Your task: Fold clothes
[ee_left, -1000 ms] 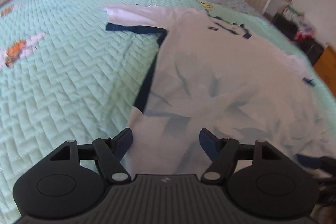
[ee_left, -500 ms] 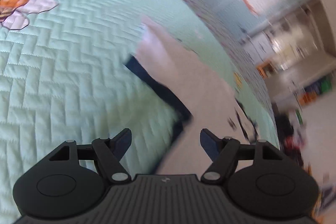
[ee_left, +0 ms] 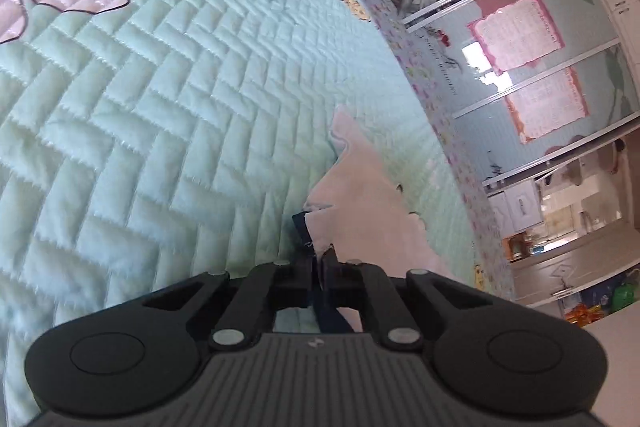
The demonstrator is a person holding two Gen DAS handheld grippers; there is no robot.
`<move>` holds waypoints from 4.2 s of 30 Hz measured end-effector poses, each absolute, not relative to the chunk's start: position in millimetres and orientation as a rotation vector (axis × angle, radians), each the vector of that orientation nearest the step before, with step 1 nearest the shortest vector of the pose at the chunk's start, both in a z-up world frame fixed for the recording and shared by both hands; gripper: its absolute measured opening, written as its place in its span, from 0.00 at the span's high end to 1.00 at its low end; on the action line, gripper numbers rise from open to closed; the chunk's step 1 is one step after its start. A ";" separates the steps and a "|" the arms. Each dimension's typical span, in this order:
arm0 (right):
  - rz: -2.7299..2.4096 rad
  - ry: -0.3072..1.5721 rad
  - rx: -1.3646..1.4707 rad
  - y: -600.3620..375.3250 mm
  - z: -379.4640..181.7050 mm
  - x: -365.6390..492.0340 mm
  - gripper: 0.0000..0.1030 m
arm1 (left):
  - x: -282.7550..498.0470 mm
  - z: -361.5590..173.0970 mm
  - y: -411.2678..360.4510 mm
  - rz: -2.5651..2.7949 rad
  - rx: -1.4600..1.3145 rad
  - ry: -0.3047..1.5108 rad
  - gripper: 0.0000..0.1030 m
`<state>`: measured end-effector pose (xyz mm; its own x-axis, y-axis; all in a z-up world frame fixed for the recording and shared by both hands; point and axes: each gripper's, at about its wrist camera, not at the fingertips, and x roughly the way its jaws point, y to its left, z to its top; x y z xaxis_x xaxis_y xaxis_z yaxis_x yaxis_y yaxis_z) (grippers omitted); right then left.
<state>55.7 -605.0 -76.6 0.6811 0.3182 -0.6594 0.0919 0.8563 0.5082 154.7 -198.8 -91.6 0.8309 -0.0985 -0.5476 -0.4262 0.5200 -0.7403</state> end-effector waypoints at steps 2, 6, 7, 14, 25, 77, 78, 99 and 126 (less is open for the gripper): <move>0.139 0.819 0.534 -614.0 -74.8 42.5 0.29 | 163.1 -80.9 -201.8 0.204 -0.903 0.589 0.96; 0.141 0.821 0.502 -634.0 -75.7 11.6 0.29 | 182.8 -71.6 -200.4 0.196 -0.765 0.597 0.96; 0.141 0.822 0.497 -642.0 -76.4 -0.4 0.29 | 188.1 -70.1 -198.9 0.193 -0.741 0.599 0.96; 0.150 0.813 0.504 -676.7 -83.5 -52.1 0.29 | 222.9 -82.7 -198.5 0.113 -0.600 0.677 0.94; 0.166 0.804 0.567 -702.6 -88.2 -70.7 0.29 | 149.5 -87.5 -195.5 0.086 -0.726 0.730 0.90; 0.223 0.770 0.507 -707.6 -86.8 -86.3 0.07 | 266.3 -55.1 -233.7 -0.001 -0.211 0.698 0.90; 0.227 0.767 0.512 -708.6 -87.1 -86.8 0.07 | 269.0 -60.9 -237.8 -0.086 -0.277 0.741 0.90; 0.303 0.714 0.642 -732.4 -93.3 -90.6 0.07 | 343.5 -74.7 -390.7 -0.026 0.261 0.684 0.26; -0.325 0.523 0.619 -913.2 -92.0 79.4 0.30 | 45.3 -77.9 -424.6 -0.224 -0.092 0.869 0.27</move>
<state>79.4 -913.2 -92.0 0.8225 -0.1334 -0.5530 0.4368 0.7707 0.4639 45.3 -424.6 -77.9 0.6243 -0.2320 -0.7460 0.1573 0.9726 -0.1709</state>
